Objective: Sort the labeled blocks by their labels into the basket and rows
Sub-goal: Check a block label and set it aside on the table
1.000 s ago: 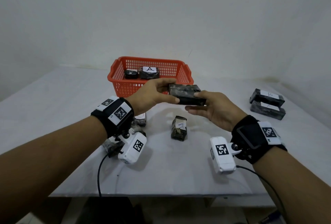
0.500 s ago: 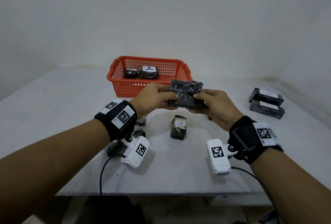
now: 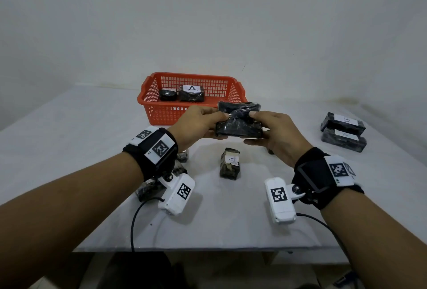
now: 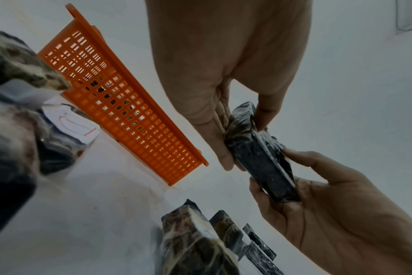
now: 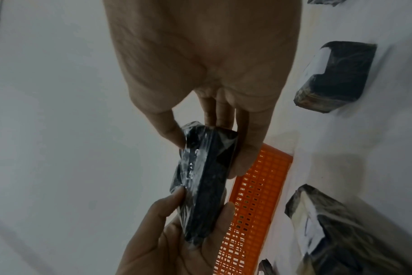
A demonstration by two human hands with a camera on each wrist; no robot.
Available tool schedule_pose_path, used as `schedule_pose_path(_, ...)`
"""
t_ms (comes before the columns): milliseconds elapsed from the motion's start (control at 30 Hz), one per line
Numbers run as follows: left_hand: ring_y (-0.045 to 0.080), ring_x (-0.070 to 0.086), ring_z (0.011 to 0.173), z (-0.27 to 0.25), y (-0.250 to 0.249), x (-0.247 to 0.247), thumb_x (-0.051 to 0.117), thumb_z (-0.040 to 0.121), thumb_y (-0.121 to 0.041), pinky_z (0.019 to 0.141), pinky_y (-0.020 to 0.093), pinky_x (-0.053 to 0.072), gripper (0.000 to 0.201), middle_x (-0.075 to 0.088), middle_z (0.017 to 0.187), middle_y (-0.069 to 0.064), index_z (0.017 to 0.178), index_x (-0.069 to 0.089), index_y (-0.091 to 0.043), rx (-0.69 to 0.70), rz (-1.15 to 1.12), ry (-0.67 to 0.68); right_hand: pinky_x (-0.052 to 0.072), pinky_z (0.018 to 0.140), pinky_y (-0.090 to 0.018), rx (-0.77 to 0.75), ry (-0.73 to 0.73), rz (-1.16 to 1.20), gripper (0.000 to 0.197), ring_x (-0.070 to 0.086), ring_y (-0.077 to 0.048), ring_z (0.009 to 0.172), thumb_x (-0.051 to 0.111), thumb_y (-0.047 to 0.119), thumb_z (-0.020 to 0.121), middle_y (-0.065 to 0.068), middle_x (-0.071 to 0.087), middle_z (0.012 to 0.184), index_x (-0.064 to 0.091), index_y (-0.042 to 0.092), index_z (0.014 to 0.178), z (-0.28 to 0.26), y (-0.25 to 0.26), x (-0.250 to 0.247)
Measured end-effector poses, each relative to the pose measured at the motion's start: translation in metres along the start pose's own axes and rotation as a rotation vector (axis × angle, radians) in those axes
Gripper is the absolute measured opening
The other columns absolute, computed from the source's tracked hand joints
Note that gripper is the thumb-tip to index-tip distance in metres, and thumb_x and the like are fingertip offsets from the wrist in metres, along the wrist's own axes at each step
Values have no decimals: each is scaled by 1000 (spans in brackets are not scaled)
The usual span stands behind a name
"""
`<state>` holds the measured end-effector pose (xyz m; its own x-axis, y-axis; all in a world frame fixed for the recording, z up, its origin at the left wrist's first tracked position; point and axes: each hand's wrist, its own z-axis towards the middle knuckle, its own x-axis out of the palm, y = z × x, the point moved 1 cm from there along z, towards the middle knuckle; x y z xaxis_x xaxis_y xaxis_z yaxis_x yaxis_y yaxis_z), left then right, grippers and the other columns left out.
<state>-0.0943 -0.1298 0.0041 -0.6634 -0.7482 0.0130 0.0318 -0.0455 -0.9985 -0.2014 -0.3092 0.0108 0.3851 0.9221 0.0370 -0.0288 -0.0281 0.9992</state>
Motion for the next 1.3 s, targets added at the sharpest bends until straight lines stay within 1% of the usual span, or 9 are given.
schedule_pose_path(133,30,76,94,-1,-2,5,66,100,-16,83,38,65,22,77,105,19,110,70,3,-9,3,25,65,74,-41,-40,-58,-62,23,74,-27,83,66,16,99,-22,74,98,72,-6,102,0,-2,1)
schedule_pose_path(233,26,75,91,0,-1,6,68,99,-19,79,35,63,29,76,111,22,116,69,4,15,59,-13,65,68,-36,-60,-65,-105,17,75,-24,78,66,15,98,-21,74,95,73,0,95,0,-2,1)
schedule_pose_path(433,23,75,85,2,-4,6,67,99,-13,76,35,61,22,75,108,22,112,70,4,48,89,-39,64,76,-47,-53,-37,-56,29,74,-32,85,65,22,99,-17,73,100,72,-5,108,1,1,-2)
schedule_pose_path(533,21,76,85,0,-4,8,68,98,-13,80,39,62,20,76,104,16,111,70,2,39,93,-17,64,71,-48,-84,-76,-69,22,75,-32,84,64,19,100,-16,73,97,74,0,100,1,2,-2)
schedule_pose_path(700,28,73,89,-1,-1,9,70,97,-17,83,43,59,34,74,112,27,119,67,9,37,70,-15,63,59,-39,-109,-122,-104,22,76,-28,74,65,18,100,-21,74,98,74,-1,103,1,-1,-2)
schedule_pose_path(900,21,75,80,-2,-3,10,68,97,-11,65,28,61,15,76,95,14,106,72,1,56,97,-42,64,63,-41,-69,-53,-106,24,77,-34,84,69,20,97,-15,75,97,73,-1,108,-2,0,-2)
schedule_pose_path(1000,25,77,87,-3,-5,11,69,97,-10,71,33,63,19,76,105,18,111,71,2,60,101,-26,63,57,-36,-101,-92,-109,21,77,-27,76,72,15,95,-18,77,98,72,-1,109,-1,-1,-1)
schedule_pose_path(1167,39,74,104,-4,-4,14,71,96,-18,90,51,62,34,73,116,26,118,68,9,53,91,-1,50,42,-22,-152,-156,-127,11,71,-12,56,69,7,95,-17,74,88,70,-1,103,-3,-1,1)
schedule_pose_path(1300,36,75,99,-2,-4,12,69,98,-15,91,57,60,28,74,112,27,114,70,8,72,122,-49,60,55,-32,-87,-104,-128,20,75,-26,75,69,16,95,-18,77,97,73,1,108,-2,0,1)
